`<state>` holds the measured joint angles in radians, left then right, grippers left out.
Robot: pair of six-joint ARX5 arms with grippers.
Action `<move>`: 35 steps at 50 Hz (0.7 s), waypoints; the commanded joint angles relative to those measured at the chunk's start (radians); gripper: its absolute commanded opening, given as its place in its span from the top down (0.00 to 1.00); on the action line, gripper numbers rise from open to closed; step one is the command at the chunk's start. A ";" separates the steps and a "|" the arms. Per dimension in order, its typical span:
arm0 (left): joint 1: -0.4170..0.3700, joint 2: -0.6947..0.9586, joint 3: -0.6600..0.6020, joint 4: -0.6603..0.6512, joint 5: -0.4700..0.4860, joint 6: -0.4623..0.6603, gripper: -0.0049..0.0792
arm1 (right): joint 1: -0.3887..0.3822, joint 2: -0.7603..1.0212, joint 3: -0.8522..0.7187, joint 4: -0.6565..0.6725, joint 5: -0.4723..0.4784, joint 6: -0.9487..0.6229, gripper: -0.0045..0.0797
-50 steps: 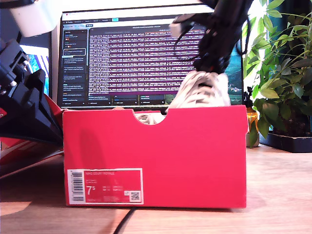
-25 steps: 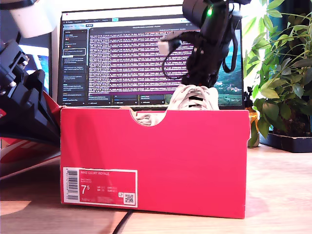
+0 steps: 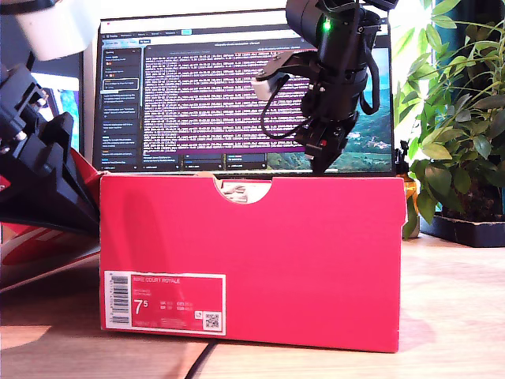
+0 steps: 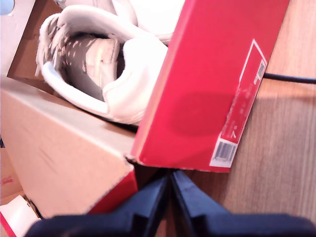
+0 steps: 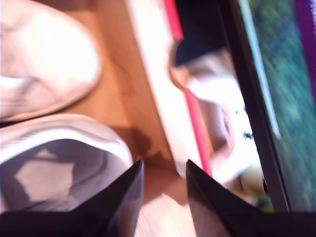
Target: Pack the white shoes by picking the first shoe and placing it inside the red shoebox, left side, then picking and rotating the second shoe and placing it in the shoebox
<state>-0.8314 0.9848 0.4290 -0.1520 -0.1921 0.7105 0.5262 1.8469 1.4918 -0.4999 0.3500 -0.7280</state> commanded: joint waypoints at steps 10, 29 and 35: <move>-0.002 0.010 -0.004 0.010 0.001 -0.007 0.96 | 0.043 0.014 0.095 -0.055 -0.003 0.169 0.96; -0.002 0.010 -0.003 0.013 0.012 -0.005 0.96 | 0.102 0.012 0.233 -0.239 -0.017 0.304 0.96; -0.002 0.010 -0.004 0.010 0.025 -0.005 0.96 | 0.102 0.001 0.265 -0.333 -0.037 0.336 0.96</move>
<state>-0.8314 0.9848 0.4290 -0.1513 -0.1776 0.7101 0.6235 1.8469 1.7386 -0.8093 0.3202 -0.4110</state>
